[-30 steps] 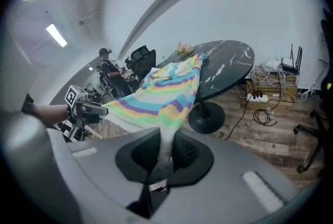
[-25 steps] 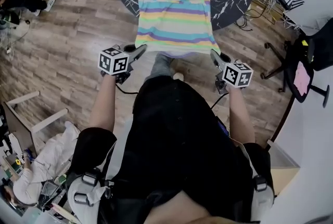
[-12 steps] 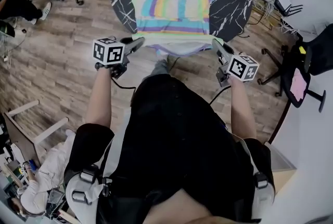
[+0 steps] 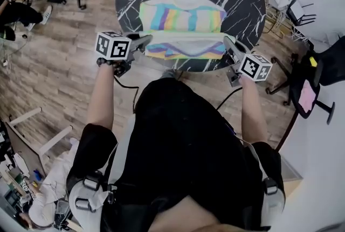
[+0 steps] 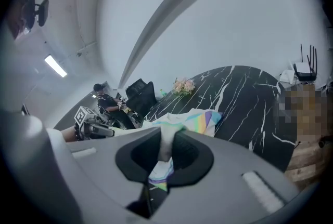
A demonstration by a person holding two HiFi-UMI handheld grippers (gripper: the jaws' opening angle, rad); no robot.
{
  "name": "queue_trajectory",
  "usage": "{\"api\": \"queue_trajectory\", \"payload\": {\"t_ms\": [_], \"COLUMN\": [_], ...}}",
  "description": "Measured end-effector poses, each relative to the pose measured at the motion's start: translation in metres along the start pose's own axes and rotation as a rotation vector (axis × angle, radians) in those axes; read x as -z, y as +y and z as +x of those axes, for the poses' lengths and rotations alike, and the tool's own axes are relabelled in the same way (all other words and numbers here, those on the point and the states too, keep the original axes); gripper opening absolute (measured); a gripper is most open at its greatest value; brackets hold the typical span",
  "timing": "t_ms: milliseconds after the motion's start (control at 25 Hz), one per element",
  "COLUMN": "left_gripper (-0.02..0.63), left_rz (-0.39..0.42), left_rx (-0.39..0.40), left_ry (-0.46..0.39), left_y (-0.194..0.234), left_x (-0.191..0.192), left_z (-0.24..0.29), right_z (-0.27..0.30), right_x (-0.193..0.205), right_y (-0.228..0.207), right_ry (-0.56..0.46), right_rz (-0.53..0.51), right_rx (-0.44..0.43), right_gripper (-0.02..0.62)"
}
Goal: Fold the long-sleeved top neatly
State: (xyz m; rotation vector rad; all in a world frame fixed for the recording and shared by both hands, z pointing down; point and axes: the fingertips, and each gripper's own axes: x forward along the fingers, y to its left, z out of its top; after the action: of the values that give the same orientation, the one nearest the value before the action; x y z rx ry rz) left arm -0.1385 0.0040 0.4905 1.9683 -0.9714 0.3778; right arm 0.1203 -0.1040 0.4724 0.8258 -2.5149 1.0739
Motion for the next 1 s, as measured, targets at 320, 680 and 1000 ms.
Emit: {"api": "queue_trajectory", "payload": {"t_ms": [320,680,1000], "left_gripper": [0.021,0.029,0.089], "left_rz": [-0.026,-0.128,-0.266], "left_rx": [0.028,0.037,0.038], "left_ry": [0.059,0.115,0.112], "left_y": [0.044,0.101,0.142], "left_x": [-0.047,-0.071,-0.077], "left_z": [0.017,0.049,0.068], "right_z": [0.053,0.106,0.141], "right_x": [-0.045,-0.056,-0.055], "right_y": [-0.021,-0.057,-0.087], "right_ry": [0.004,0.042,0.08], "right_rz": [-0.005,0.043,0.106], "right_rx": [0.023,0.084,0.15], "right_gripper": [0.021,0.021,0.022]}}
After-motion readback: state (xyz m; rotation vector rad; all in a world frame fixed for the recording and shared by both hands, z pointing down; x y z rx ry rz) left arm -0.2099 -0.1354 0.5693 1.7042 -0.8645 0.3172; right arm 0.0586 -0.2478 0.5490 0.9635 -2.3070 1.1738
